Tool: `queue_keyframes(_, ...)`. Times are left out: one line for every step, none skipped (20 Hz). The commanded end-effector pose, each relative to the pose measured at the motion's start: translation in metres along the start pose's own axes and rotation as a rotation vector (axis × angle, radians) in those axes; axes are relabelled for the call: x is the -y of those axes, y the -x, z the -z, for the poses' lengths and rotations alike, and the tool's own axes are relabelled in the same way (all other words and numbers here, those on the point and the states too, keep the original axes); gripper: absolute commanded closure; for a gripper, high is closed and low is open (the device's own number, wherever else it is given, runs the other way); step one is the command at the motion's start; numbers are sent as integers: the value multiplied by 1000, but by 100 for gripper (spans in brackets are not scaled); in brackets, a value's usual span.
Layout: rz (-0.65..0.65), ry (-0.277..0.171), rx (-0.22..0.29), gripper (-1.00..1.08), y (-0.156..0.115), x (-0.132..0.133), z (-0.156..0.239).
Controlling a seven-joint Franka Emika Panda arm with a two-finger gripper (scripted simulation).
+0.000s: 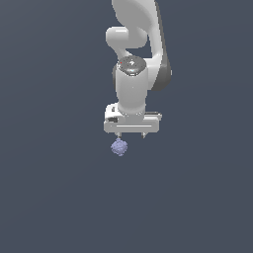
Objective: Pick up the object and move it to a goal position.
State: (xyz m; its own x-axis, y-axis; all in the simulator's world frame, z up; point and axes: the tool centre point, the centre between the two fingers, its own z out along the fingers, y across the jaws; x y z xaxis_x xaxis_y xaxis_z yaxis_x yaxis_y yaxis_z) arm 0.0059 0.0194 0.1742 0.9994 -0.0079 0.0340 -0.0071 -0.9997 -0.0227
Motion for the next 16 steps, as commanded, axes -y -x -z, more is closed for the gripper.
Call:
queue_keyframes(0,0,0,-92,0,0,0)
queue_keyframes(1,0,0,-92,0,0,0)
queue_keyframes(3,0,0,-92,0,1,0)
queue_keyframes(6,0,1,-92,1,3,0)
queue_keyframes(11,0,1,-92,1,5,0)
queue_keyframes(17,0,2,-92,2,7,0)
queue_keyframes(25,0,3,-92,3,11,0)
queue_keyframes(32,0,3,-92,4,14,0)
queue_keyframes(38,0,4,-92,5,16,0)
queue_keyframes(42,0,4,-92,5,18,0)
queue_keyframes(45,0,4,-92,5,19,0)
queue_keyframes(46,0,4,-92,6,19,0)
queue_keyframes(46,0,4,-92,6,19,0)
queue_keyframes(44,0,4,-92,5,19,0)
queue_keyframes(42,0,4,-92,5,18,0)
queue_keyframes(39,0,4,-92,5,18,0)
